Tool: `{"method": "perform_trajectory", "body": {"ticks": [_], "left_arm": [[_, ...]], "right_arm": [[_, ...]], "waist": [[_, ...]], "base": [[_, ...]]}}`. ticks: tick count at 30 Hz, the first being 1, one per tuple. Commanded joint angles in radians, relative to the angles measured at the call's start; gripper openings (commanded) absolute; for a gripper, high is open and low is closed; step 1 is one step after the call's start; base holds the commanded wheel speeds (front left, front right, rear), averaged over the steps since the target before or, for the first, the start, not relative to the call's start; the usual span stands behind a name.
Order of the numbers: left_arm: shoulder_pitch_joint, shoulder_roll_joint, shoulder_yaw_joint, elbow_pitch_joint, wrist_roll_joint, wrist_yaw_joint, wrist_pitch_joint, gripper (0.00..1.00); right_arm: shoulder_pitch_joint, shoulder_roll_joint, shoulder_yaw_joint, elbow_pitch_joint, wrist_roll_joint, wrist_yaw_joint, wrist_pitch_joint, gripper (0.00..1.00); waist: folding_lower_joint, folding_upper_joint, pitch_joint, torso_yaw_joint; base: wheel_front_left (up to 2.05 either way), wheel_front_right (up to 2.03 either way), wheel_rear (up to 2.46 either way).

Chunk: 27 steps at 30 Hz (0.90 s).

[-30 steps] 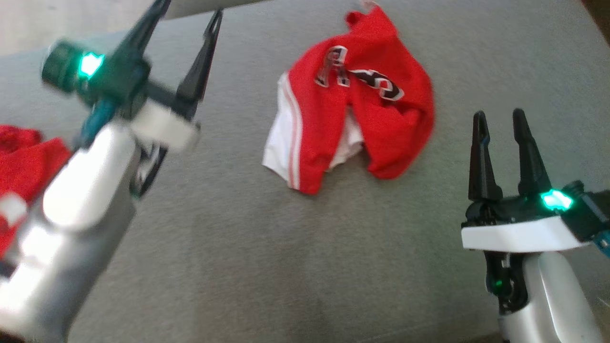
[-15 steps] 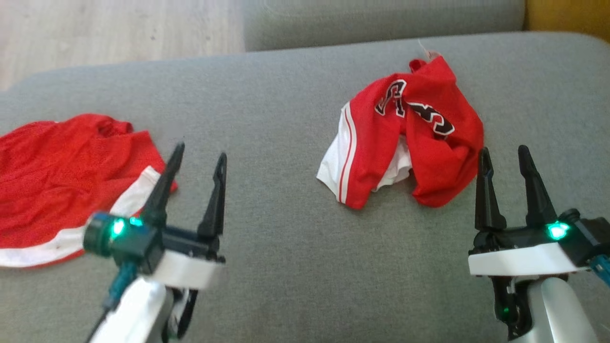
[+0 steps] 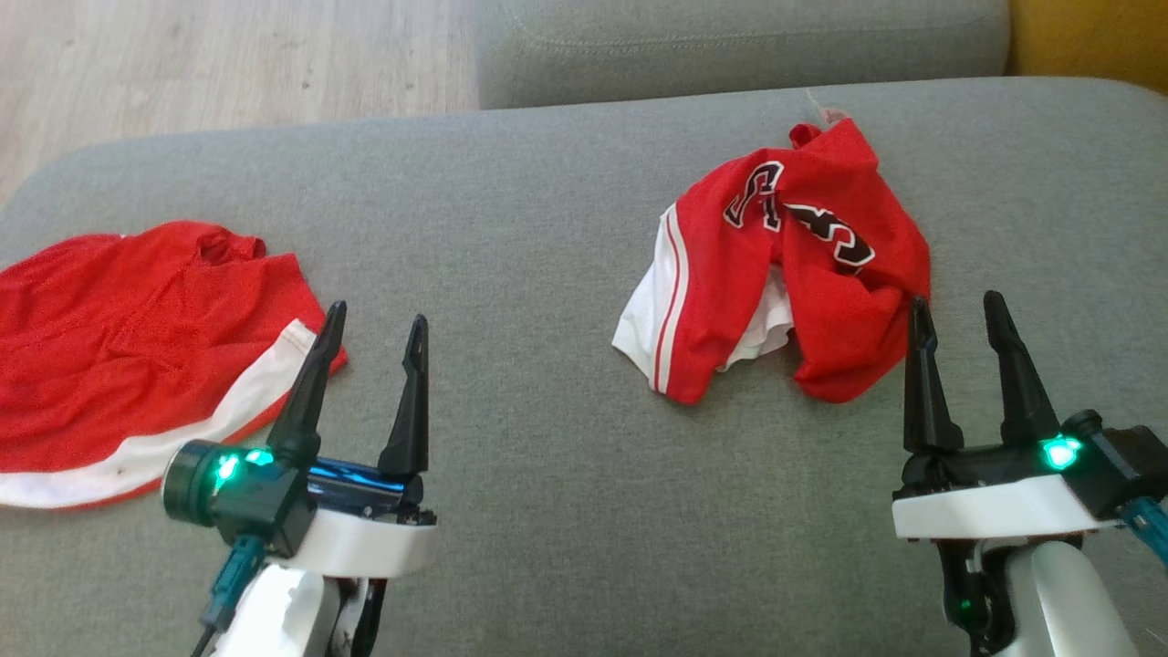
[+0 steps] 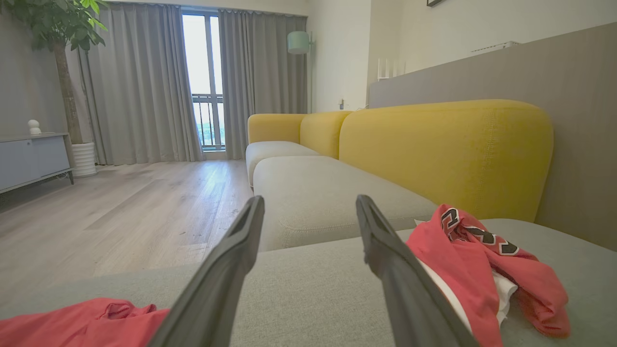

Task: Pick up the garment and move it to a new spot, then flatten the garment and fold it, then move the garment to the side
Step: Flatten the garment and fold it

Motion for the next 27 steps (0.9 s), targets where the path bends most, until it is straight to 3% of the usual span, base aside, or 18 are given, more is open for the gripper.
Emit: {"method": "perform_trajectory", "body": {"ticks": [1,8,12,22,23,27], "left_arm": [[-0.024,-0.005,0.051,-0.026,0.016,-0.012,-0.005,1.0],[-0.035,-0.041,0.081,0.008,0.038,-0.051,-0.005,1.0],[-0.049,-0.073,0.095,0.028,0.054,-0.072,-0.005,1.0],[-0.059,-0.127,0.124,0.062,0.081,-0.114,-0.005,1.0],[-0.06,-0.133,0.127,0.067,0.086,-0.12,-0.005,1.0],[-0.059,-0.142,0.13,0.078,0.094,-0.128,-0.005,1.0]], "right_arm": [[-0.022,-0.003,0.027,-0.039,0.01,0.008,-0.006,1.0],[-0.057,-0.003,0.124,0.007,-0.002,0.008,-0.005,1.0],[-0.112,-0.003,0.166,0.124,-0.017,0.008,0.032,1.0],[-0.258,-0.003,0.151,0.441,0.009,0.008,0.129,0.97],[-0.282,-0.003,0.165,0.459,0.012,0.008,0.104,0.0],[-0.322,-0.003,0.199,0.454,0.048,0.008,0.05,0.0]], "waist": [[0.0001,0.0,0.012,0.008],[0.0001,0.0,0.066,0.054],[0.0001,0.0,0.103,0.105],[0.0001,0.0,0.143,0.211],[0.0001,0.0,0.145,0.221],[0.0001,0.0,0.14,0.232]], "base": [[0.0,0.0,0.0],[0.0,0.0,0.0],[0.0,0.0,0.0],[0.0,0.0,0.0],[0.0,0.0,0.0],[0.0,0.0,0.0]]}}
